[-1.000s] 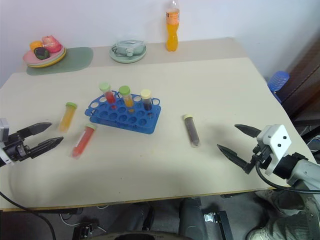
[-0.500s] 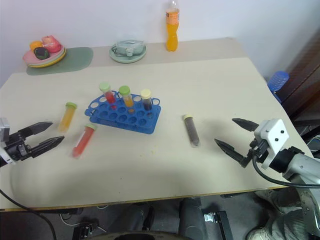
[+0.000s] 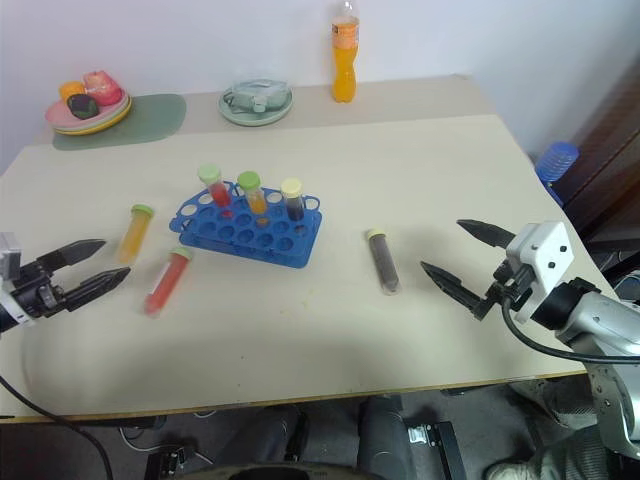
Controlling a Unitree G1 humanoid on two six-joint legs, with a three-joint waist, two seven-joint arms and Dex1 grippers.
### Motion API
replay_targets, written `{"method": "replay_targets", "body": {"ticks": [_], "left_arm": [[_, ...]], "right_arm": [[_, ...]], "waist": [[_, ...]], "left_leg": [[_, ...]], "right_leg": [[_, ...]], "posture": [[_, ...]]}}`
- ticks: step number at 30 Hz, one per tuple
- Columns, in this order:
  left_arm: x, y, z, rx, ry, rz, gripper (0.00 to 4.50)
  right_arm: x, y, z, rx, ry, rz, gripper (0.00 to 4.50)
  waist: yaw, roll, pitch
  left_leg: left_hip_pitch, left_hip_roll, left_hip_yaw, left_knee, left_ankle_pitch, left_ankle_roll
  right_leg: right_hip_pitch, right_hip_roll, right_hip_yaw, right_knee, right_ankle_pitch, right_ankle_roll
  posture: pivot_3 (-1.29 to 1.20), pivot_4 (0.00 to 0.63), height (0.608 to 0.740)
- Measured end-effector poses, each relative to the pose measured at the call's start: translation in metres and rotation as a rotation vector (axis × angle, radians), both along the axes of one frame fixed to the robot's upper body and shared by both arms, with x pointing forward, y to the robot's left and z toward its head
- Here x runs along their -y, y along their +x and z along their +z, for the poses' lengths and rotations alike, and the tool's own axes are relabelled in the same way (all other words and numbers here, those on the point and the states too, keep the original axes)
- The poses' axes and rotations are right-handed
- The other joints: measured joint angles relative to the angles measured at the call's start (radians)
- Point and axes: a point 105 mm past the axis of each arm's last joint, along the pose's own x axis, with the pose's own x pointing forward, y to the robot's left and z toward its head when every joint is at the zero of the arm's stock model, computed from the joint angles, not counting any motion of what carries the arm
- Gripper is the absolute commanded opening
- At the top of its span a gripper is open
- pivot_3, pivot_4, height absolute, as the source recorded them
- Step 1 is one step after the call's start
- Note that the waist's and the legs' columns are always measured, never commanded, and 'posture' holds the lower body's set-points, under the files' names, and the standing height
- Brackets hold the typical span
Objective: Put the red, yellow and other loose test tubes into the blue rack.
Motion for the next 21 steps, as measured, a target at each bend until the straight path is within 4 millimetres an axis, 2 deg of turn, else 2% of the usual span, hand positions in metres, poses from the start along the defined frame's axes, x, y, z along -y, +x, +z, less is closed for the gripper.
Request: {"method": "replay_targets", "body": {"ticks": [5, 8, 12, 18, 21], "left_arm": [[0.019, 0.002, 0.005, 0.022, -0.011, -0.064, 4.43], [0.044, -0.001, 0.007, 0.011, 0.002, -0.169, 4.43], [0.077, -0.006, 0.003, -0.010, 0.030, -0.326, 4.43], [0.096, -0.001, 0.006, 0.007, 0.065, -0.406, 4.43], [0.099, 0.002, 0.006, 0.008, 0.080, -0.420, 4.43]], "right_arm": [[0.000, 0.001, 0.002, 0.020, 0.017, 0.006, 4.50], [0.003, 0.007, -0.009, -0.097, 0.007, -0.039, 4.50], [0.009, 0.030, -0.025, -0.306, -0.024, -0.185, 4.50], [-0.002, 0.062, -0.023, -0.511, -0.010, -0.285, 4.50], [-0.013, 0.074, -0.021, -0.632, 0.033, -0.303, 4.50]], "waist": [[0.000, 0.000, 0.000], [0.000, 0.000, 0.000], [-0.003, 0.001, 0.001], [-0.001, 0.002, 0.001], [-0.001, 0.002, 0.001]], "left_leg": [[0.000, 0.000, 0.000, 0.000, 0.000, 0.000], [0.000, 0.000, 0.000, 0.000, 0.000, 0.000], [-0.001, 0.000, 0.001, 0.000, 0.000, 0.000], [-0.005, 0.001, 0.001, 0.000, 0.000, 0.000], [-0.006, 0.001, 0.000, 0.000, 0.000, 0.000]], "right_leg": [[0.000, 0.000, 0.000, 0.000, 0.000, 0.000], [0.000, 0.000, 0.000, 0.000, 0.000, 0.000], [-0.001, 0.000, 0.001, 0.000, 0.000, 0.000], [-0.004, 0.000, 0.000, -0.001, 0.000, 0.000], [-0.005, 0.000, 0.000, -0.002, 0.000, 0.000]], "posture": [[0.00, 0.150, 0.740], [0.00, 0.150, 0.740], [0.00, 0.150, 0.740], [0.00, 0.150, 0.740], [0.00, 0.150, 0.740]]}}
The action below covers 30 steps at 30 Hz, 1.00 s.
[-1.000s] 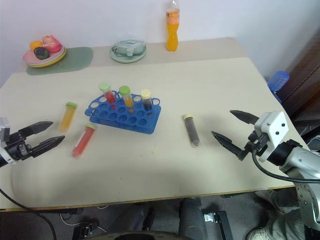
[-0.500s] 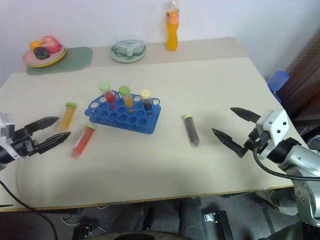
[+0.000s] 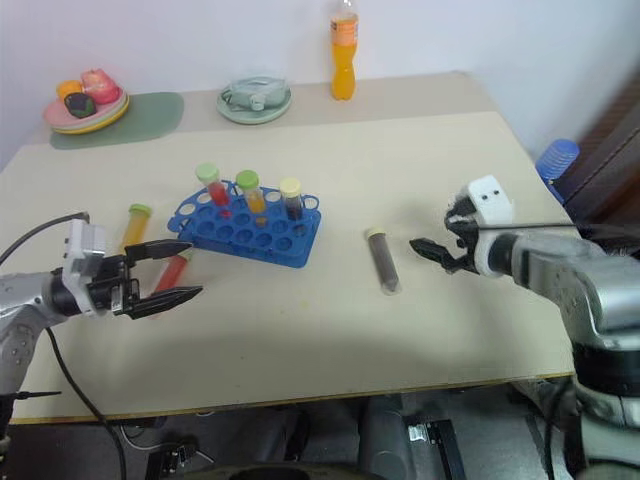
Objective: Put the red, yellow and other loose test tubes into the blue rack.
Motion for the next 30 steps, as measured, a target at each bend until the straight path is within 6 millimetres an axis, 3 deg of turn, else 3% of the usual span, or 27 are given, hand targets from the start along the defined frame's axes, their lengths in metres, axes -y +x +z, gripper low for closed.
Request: {"method": "replay_targets", "body": {"ticks": [9, 24, 29, 30], "left_arm": [[0.011, -0.004, -0.009, -0.023, 0.000, -0.026, 4.43], [0.018, -0.010, -0.012, -0.026, 0.011, -0.024, 4.43], [0.018, -0.011, -0.013, -0.026, 0.014, -0.020, 4.43], [0.018, -0.011, -0.013, -0.026, 0.014, -0.018, 4.47]], "right_arm": [[-0.045, 0.003, -0.006, -0.221, 0.067, 0.086, 4.50], [-0.067, 0.020, -0.030, -0.267, -0.026, 0.005, 4.50], [-0.066, 0.021, -0.034, -0.255, -0.092, -0.009, 4.50], [-0.067, 0.021, -0.035, -0.246, -0.108, -0.004, 4.26]], "waist": [[-0.001, 0.000, 0.000], [-0.004, 0.000, 0.000], [-0.004, 0.000, 0.000], [-0.004, 0.000, 0.000]], "left_leg": [[-0.002, -0.001, 0.000, 0.000, 0.000, 0.000], [-0.002, -0.001, 0.001, 0.000, 0.000, 0.000], [-0.002, -0.001, 0.001, 0.000, 0.000, 0.000], [-0.002, -0.001, 0.001, 0.000, 0.000, 0.000]], "right_leg": [[-0.002, 0.000, 0.000, 0.001, 0.000, 0.000], [-0.004, 0.000, 0.000, 0.002, 0.000, 0.000], [-0.004, 0.000, 0.000, 0.002, 0.000, 0.000], [-0.003, 0.000, 0.000, 0.002, 0.000, 0.000]], "posture": [[0.00, 0.150, 0.740], [0.00, 0.150, 0.740], [0.00, 0.150, 0.740], [0.00, 0.150, 0.740]]}}
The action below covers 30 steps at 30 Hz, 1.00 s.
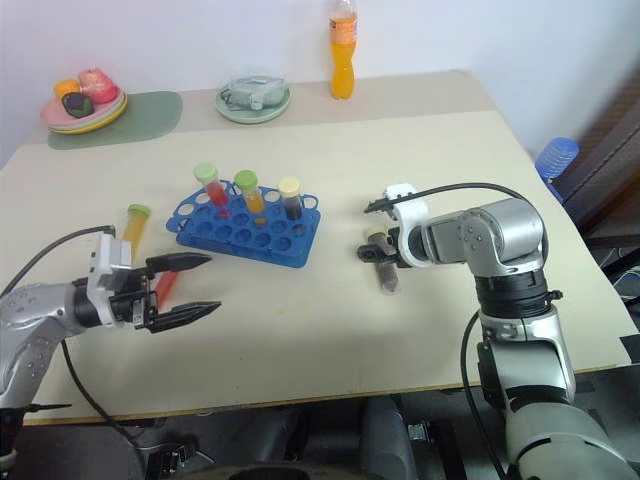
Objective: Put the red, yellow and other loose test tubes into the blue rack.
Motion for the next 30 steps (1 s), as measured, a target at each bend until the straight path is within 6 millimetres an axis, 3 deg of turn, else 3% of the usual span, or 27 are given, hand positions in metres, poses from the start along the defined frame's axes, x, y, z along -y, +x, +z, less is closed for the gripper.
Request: {"method": "replay_targets", "body": {"ticks": [2, 7, 8, 14, 20, 25, 30], "left_arm": [[0.000, 0.000, 0.000, 0.000, 0.000, 0.005, 4.50], [-0.001, 0.000, -0.002, -0.004, 0.000, 0.016, 4.50], [-0.001, 0.000, -0.002, -0.006, 0.000, 0.018, 4.50], [-0.001, 0.002, -0.002, -0.002, -0.015, 0.035, 4.50], [-0.003, 0.010, 0.000, 0.026, -0.076, 0.112, 4.50], [-0.014, 0.020, 0.001, 0.059, -0.131, 0.194, 4.50], [-0.033, 0.029, -0.002, 0.064, -0.176, 0.290, 4.50]], "right_arm": [[0.000, 0.000, -0.003, 0.023, -0.041, 0.013, 3.62], [0.010, 0.003, -0.007, 0.084, -0.138, 0.034, 1.09], [0.009, 0.003, -0.007, 0.093, -0.140, 0.045, 0.81], [0.007, 0.003, -0.009, 0.157, -0.173, 0.130, 0.79], [-0.004, -0.002, -0.007, 0.291, -0.067, 0.286, 0.79], [-0.041, -0.019, 0.029, 0.525, 0.142, 0.529, 0.79], [-0.070, -0.035, 0.050, 0.726, 0.303, 0.674, 0.79]], "waist": [[-0.001, -0.001, 0.000], [-0.001, -0.001, 0.000], [-0.001, -0.001, 0.000], [-0.003, -0.001, -0.001], [-0.021, -0.002, -0.001], [-0.024, -0.001, -0.001], [-0.015, -0.001, -0.001]], "left_leg": [[0.000, 0.000, 0.000, 0.000, 0.000, 0.000], [0.001, 0.000, 0.000, 0.000, 0.000, 0.000], [0.001, 0.000, 0.000, 0.000, 0.000, 0.000], [0.001, 0.000, 0.000, 0.000, 0.000, 0.000], [0.002, 0.001, 0.001, 0.001, 0.000, -0.001], [0.001, 0.002, 0.001, -0.002, 0.000, -0.001], [0.000, 0.001, 0.001, -0.001, 0.000, -0.001]], "right_leg": [[0.000, 0.000, 0.000, 0.000, 0.000, 0.000], [0.001, 0.000, 0.000, 0.000, 0.000, 0.000], [0.001, 0.000, 0.000, 0.000, 0.000, 0.000], [0.001, 0.000, 0.000, 0.000, 0.000, 0.000], [0.002, 0.001, 0.000, 0.000, 0.001, -0.001], [-0.002, 0.001, 0.000, 0.000, 0.001, -0.001], [-0.001, 0.000, -0.001, 0.000, 0.001, -0.001]], "posture": [[0.00, 0.150, 0.740], [0.00, 0.150, 0.740], [0.00, 0.150, 0.740], [0.00, 0.150, 0.740], [0.00, 0.150, 0.740], [0.00, 0.150, 0.740], [0.00, 0.150, 0.740]]}}
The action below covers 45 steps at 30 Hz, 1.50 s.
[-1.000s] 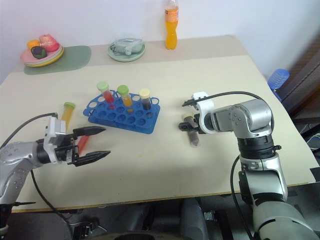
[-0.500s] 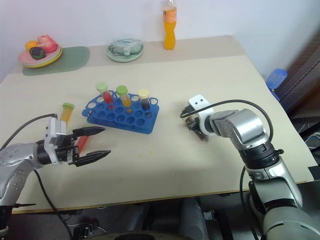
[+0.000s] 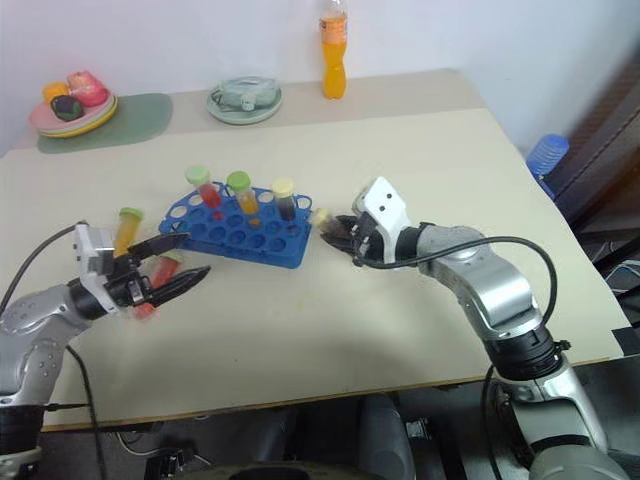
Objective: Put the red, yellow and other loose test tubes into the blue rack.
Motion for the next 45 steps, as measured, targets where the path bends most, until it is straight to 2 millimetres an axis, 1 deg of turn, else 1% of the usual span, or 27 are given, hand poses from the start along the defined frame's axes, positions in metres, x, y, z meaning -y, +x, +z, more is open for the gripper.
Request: {"method": "replay_targets", "body": {"ticks": [2, 4, 8, 13, 19, 22, 27, 30, 38, 45], "left_arm": [[-0.004, 0.002, 0.000, 0.012, -0.024, 0.027, 4.50], [-0.006, 0.003, -0.001, 0.026, -0.041, 0.042, 4.50], [-0.009, 0.003, -0.004, 0.040, -0.074, 0.088, 4.50], [-0.017, 0.004, 0.000, 0.063, -0.083, 0.141, 4.50], [-0.021, 0.006, 0.002, 0.076, -0.095, 0.173, 4.50], [-0.023, 0.008, 0.005, 0.086, -0.098, 0.191, 4.50], [-0.029, 0.008, 0.009, 0.100, -0.102, 0.218, 4.50], [-0.029, 0.007, 0.009, 0.099, -0.100, 0.220, 4.50], [-0.029, 0.002, 0.010, 0.102, -0.102, 0.235, 4.50], [-0.029, 0.001, 0.012, 0.108, -0.103, 0.244, 4.50]], "right_arm": [[-0.015, -0.005, 0.011, 0.058, 0.109, 0.050, 0.79], [-0.025, -0.006, 0.022, 0.101, 0.205, 0.072, 0.79], [-0.042, 0.000, 0.030, 0.135, 0.416, 0.076, 0.79], [-0.057, 0.010, 0.031, 0.169, 0.543, 0.059, 0.79], [-0.073, 0.018, 0.026, 0.182, 0.635, 0.066, 0.79], [-0.084, 0.023, 0.016, 0.183, 0.646, 0.068, 0.79], [-0.096, 0.027, -0.004, 0.160, 0.624, 0.080, 0.79], [-0.101, 0.027, -0.013, 0.144, 0.621, 0.087, 0.79], [-0.100, 0.032, -0.031, 0.119, 0.597, 0.066, 0.79], [-0.099, 0.034, -0.035, 0.140, 0.581, 0.060, 0.79]], "waist": [[-0.002, 0.000, 0.000], [-0.004, 0.000, 0.000], [-0.008, 0.000, 0.000], [-0.009, 0.000, 0.000], [-0.013, 0.000, 0.000], [-0.016, 0.001, 0.000], [-0.017, 0.001, 0.000], [-0.018, 0.001, 0.000], [-0.021, 0.001, 0.000], [-0.028, 0.002, 0.000]], "left_leg": [[0.000, 0.000, 0.000, 0.000, 0.000, 0.000], [0.001, 0.000, 0.000, 0.000, 0.000, 0.000], [0.001, 0.000, 0.000, -0.001, 0.000, 0.000], [0.001, 0.000, 0.000, 0.000, 0.000, 0.000], [0.002, 0.000, 0.000, -0.001, 0.000, 0.000], [0.002, 0.000, 0.000, -0.001, 0.000, -0.001], [0.002, 0.000, -0.001, -0.001, 0.000, -0.001], [0.002, 0.000, -0.001, -0.001, 0.000, -0.001], [0.002, 0.000, -0.001, -0.001, 0.000, -0.001], [0.003, 0.000, -0.001, -0.002, 0.000, -0.001]], "right_leg": [[0.000, 0.000, 0.000, 0.000, 0.000, 0.000], [0.000, 0.000, 0.000, 0.001, 0.000, 0.000], [-0.001, 0.001, 0.000, 0.001, 0.000, 0.000], [-0.001, 0.001, 0.000, 0.001, 0.000, 0.000], [0.000, 0.001, 0.000, 0.002, 0.000, 0.000], [-0.001, 0.001, 0.000, 0.002, 0.000, 0.000], [-0.001, 0.002, 0.000, 0.002, 0.000, 0.000], [-0.001, 0.002, 0.000, 0.002, 0.000, 0.000], [-0.001, 0.002, 0.000, 0.002, 0.000, -0.001], [0.000, 0.002, 0.000, 0.003, 0.000, -0.001]], "posture": [[0.00, 0.150, 0.740], [0.00, 0.150, 0.740], [0.00, 0.150, 0.740], [0.00, 0.150, 0.740], [0.00, 0.150, 0.740], [0.00, 0.150, 0.740], [0.00, 0.150, 0.740], [0.00, 0.150, 0.740], [0.00, 0.150, 0.740], [0.00, 0.150, 0.740]]}}
